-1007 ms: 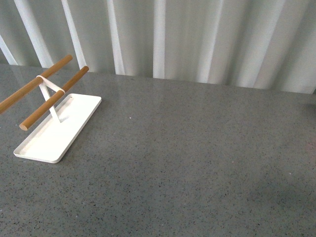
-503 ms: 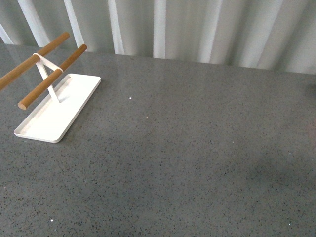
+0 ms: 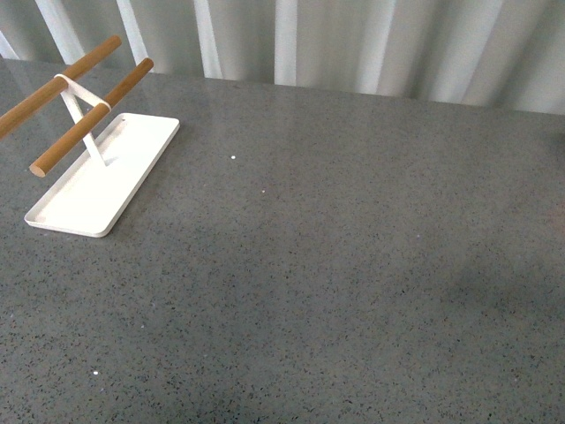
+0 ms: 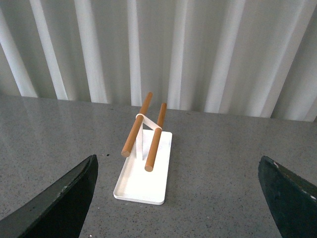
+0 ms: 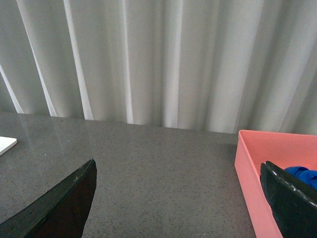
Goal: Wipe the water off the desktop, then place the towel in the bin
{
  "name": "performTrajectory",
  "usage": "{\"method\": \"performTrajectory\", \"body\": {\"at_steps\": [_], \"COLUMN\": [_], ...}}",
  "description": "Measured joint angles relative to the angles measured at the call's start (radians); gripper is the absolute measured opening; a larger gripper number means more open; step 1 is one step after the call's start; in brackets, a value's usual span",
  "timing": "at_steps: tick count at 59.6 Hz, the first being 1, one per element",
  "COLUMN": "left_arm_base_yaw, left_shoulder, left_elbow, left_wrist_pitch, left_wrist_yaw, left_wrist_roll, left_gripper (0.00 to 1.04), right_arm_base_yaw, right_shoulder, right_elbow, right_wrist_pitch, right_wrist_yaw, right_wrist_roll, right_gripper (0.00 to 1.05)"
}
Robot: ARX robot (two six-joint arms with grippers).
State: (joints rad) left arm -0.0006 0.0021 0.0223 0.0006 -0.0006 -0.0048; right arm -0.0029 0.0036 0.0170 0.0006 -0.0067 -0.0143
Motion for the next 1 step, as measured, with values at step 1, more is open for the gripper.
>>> {"method": "performTrajectory", "body": {"at_steps": [1], "left_arm_base_yaw": [0.000], "left_shoulder": [0.000], "left_elbow": [0.000], "left_wrist_pitch": [0.000], "left_wrist_yaw": [0.000], "left_wrist_roll": [0.000], "left_gripper": [0.98], "right_arm_base_yaw": [0.000], "right_shoulder": [0.000], "right_elbow": [0.000], "right_wrist_pitch": [0.000], "right_wrist_yaw": [0.000], "right_wrist_roll": [0.000], "right_gripper": [0.98]}}
